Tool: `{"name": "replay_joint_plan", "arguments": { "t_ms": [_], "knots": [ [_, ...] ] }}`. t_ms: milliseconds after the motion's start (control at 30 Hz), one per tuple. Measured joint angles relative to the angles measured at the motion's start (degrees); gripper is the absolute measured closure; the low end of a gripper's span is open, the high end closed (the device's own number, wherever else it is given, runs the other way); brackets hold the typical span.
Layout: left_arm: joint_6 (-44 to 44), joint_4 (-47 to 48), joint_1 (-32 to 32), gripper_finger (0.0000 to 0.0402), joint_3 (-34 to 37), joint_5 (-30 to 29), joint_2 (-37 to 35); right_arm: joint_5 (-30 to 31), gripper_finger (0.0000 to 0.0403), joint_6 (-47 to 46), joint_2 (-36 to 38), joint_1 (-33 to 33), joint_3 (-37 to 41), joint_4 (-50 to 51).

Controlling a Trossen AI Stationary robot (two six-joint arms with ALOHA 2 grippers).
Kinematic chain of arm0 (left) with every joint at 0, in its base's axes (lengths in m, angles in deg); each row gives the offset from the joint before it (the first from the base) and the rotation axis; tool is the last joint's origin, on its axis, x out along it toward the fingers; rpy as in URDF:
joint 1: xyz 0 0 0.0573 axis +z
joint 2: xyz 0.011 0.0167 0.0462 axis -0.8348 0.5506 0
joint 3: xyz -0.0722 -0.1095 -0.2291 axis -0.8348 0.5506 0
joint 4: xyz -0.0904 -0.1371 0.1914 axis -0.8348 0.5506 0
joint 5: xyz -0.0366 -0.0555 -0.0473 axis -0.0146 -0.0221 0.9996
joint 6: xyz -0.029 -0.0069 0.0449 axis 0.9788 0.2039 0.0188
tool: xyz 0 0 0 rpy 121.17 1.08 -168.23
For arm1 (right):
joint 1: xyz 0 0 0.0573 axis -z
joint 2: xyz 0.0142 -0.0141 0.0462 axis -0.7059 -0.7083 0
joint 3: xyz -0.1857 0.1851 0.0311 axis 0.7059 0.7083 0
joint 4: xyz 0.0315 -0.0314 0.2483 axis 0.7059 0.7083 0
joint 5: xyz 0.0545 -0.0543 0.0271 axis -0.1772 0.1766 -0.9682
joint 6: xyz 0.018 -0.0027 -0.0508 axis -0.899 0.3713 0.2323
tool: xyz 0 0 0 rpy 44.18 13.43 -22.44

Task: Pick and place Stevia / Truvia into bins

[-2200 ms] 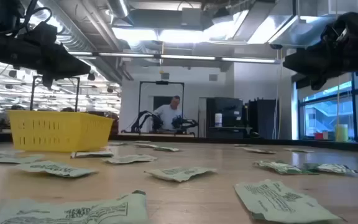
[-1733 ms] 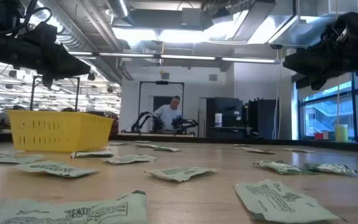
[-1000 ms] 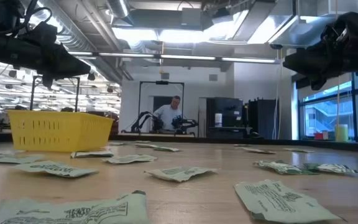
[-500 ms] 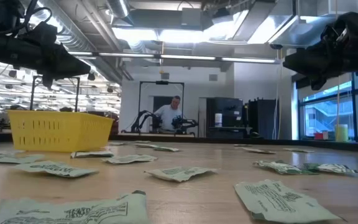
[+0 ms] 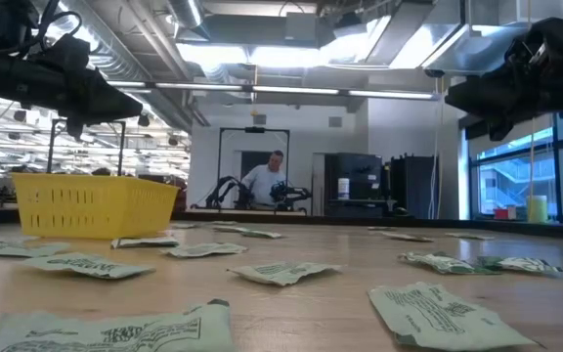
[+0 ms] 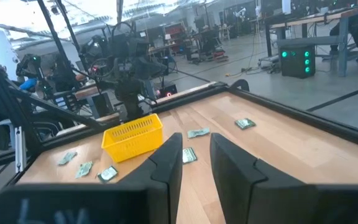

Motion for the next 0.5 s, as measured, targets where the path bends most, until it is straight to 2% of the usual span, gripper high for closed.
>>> {"name": "replay_joint_plan", "arguments": {
  "t_ms": [500],
  "knots": [
    [0.00, 0.02, 0.02, 0.0340, -0.01, 0.01, -0.01, 0.54, 0.0316, 2.09, 0.01, 0.04, -0.01, 0.00]
  ]
}}
